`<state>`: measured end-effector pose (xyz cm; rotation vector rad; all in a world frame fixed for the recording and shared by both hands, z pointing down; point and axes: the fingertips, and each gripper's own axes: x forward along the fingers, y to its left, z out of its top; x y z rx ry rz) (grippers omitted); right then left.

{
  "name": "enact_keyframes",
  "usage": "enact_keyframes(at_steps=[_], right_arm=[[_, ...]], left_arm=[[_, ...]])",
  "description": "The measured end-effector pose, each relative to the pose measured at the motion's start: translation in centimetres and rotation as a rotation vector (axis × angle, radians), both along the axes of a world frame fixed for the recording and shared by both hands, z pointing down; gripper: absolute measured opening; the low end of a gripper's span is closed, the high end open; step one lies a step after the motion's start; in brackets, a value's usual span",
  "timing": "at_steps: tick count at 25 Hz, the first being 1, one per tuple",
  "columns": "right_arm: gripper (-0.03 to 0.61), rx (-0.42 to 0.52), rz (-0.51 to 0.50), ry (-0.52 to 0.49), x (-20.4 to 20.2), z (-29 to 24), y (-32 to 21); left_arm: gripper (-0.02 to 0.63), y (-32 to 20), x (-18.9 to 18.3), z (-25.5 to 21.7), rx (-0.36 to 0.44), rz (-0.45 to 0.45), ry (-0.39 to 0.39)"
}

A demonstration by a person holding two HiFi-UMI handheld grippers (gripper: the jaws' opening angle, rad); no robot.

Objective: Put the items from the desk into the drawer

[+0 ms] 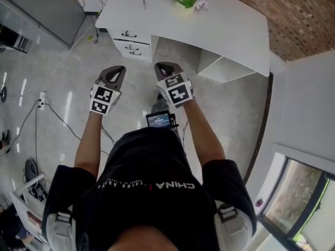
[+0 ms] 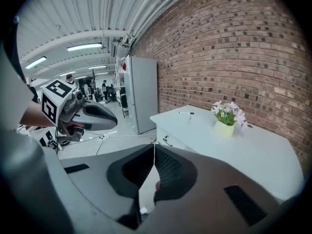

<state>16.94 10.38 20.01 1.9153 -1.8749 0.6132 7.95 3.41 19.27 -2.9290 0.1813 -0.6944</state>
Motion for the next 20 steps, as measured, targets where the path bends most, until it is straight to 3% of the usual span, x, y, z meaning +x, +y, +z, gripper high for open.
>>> enact_keyframes(at_steps=[11,20], right_arm=[[0.017,0.015,-0.077,-0.007,12.8,-2.0,-10.1],[0.017,0.0,-0.125,-0.027,18.0,-1.2,-15.0]], left_arm=[[0.012,-9.0,13.0,-2.4,0.026,-0.066,0.012],[0.012,-13.0,18.9,-2.6,0.043,-0.085,-0.004]])
